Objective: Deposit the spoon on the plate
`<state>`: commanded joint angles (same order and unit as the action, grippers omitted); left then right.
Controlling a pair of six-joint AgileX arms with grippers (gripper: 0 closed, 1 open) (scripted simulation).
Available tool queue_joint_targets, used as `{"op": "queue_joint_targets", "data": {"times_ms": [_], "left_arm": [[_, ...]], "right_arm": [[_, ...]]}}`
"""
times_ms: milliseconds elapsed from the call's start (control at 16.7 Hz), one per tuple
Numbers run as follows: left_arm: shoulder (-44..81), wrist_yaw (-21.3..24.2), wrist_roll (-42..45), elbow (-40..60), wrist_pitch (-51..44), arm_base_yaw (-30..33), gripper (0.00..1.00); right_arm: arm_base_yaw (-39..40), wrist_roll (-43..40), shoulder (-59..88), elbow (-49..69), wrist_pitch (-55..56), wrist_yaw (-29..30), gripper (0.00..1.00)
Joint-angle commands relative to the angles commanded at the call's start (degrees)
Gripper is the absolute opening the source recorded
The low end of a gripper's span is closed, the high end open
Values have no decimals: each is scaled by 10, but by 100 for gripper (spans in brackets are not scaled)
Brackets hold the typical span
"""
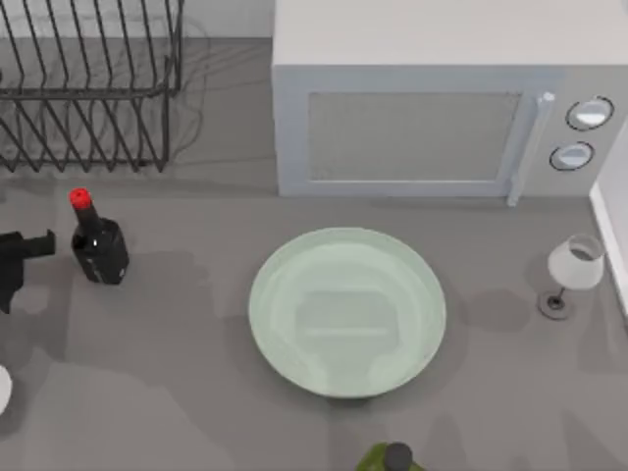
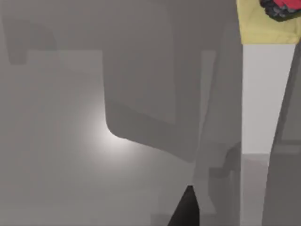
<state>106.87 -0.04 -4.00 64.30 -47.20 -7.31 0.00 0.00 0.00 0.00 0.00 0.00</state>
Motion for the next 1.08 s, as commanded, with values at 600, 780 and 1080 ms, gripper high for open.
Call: {"op": "queue_joint_targets", "data": {"times_ms": [600, 780, 1080], "left_arm": [[-59, 1, -2, 99, -170, 1, 0], [-70, 1, -2, 110, -183, 1, 0], [-78, 2, 18, 128, -189, 17, 0]], "right_arm": [[0, 0, 0, 0, 0, 0, 100], [0, 0, 0, 0, 0, 0, 100], [0, 0, 0, 0, 0, 0, 100]]}}
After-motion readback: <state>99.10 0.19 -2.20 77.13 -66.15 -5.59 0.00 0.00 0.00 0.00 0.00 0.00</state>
